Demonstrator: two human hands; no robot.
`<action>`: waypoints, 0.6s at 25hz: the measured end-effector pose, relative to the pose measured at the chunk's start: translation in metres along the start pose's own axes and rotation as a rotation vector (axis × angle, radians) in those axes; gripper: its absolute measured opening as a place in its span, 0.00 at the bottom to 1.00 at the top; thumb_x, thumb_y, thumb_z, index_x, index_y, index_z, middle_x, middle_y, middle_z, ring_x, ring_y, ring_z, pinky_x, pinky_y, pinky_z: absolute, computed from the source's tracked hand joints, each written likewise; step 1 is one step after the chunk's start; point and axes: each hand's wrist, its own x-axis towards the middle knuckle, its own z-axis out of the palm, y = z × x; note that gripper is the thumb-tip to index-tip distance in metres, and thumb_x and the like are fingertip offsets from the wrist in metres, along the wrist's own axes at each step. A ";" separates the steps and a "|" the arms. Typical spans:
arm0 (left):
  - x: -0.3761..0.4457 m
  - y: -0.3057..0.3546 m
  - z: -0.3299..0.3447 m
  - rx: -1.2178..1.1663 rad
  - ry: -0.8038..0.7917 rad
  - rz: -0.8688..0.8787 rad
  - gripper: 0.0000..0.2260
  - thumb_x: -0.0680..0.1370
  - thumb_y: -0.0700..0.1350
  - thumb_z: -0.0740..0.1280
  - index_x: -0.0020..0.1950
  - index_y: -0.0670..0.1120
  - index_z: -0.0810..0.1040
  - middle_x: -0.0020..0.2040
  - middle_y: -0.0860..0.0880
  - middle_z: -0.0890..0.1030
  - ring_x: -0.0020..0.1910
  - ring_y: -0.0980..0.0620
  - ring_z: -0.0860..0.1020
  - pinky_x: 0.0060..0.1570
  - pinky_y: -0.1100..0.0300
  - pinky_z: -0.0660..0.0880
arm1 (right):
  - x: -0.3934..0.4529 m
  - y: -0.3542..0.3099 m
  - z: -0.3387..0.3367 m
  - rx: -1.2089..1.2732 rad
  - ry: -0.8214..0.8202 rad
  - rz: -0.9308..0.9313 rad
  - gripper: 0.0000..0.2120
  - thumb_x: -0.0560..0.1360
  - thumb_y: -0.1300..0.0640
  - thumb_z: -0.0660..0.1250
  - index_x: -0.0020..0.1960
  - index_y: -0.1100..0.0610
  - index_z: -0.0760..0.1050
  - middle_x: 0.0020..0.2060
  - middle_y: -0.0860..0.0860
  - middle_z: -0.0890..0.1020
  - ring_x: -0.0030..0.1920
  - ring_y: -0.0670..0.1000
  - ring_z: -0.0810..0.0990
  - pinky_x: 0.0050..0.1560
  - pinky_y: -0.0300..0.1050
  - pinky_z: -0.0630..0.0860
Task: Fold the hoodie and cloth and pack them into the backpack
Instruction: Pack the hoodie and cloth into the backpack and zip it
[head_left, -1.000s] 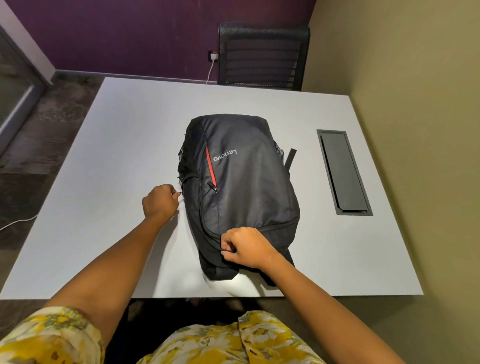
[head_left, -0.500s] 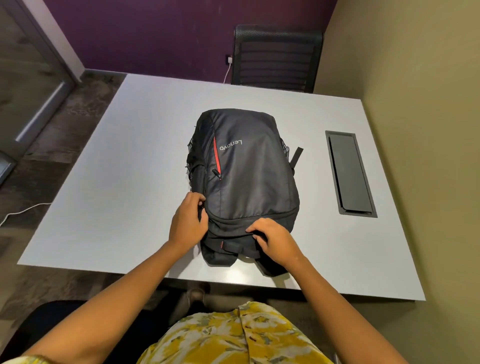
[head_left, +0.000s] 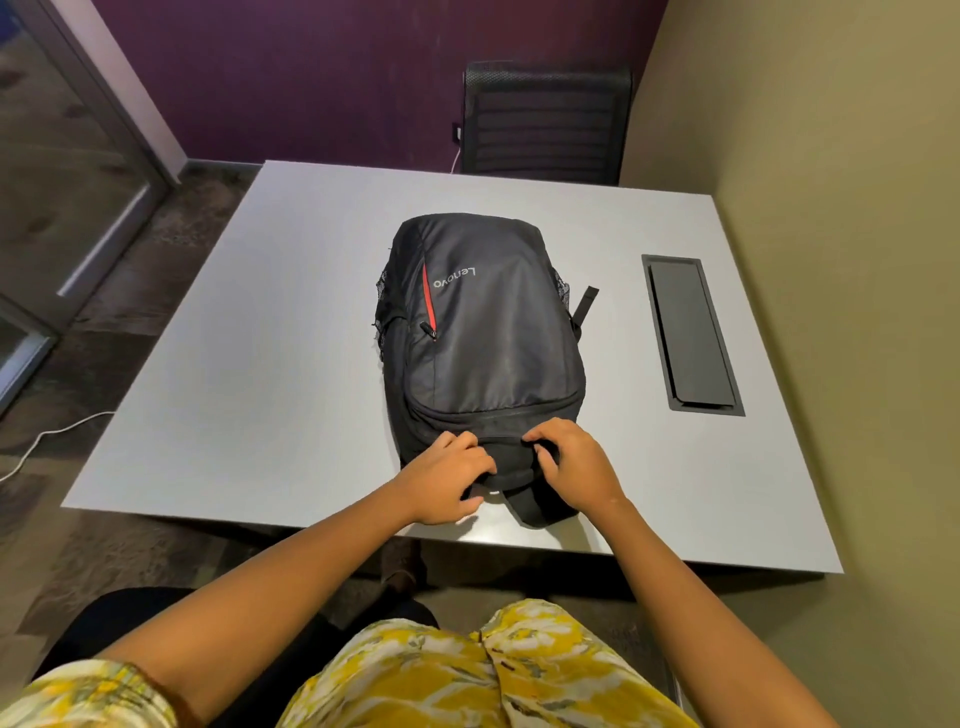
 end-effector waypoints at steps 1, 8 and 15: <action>0.001 0.004 0.004 0.070 -0.072 -0.006 0.20 0.75 0.53 0.66 0.65 0.48 0.75 0.57 0.51 0.79 0.59 0.48 0.71 0.61 0.52 0.68 | -0.002 0.000 -0.002 -0.005 0.002 0.000 0.10 0.78 0.60 0.66 0.57 0.51 0.81 0.53 0.46 0.82 0.54 0.46 0.79 0.57 0.37 0.75; 0.014 0.031 -0.008 -0.081 -0.126 -0.222 0.15 0.79 0.55 0.66 0.58 0.45 0.74 0.50 0.45 0.73 0.51 0.48 0.64 0.58 0.54 0.64 | -0.013 0.007 -0.022 0.026 0.092 0.055 0.09 0.78 0.60 0.67 0.56 0.51 0.81 0.53 0.46 0.82 0.54 0.46 0.79 0.58 0.37 0.75; 0.047 0.044 -0.070 -0.541 -0.017 -0.216 0.11 0.78 0.52 0.70 0.42 0.47 0.74 0.40 0.48 0.77 0.40 0.51 0.74 0.42 0.54 0.72 | -0.001 0.000 -0.052 0.272 0.436 0.144 0.08 0.78 0.62 0.68 0.53 0.52 0.81 0.49 0.45 0.81 0.49 0.42 0.79 0.48 0.31 0.74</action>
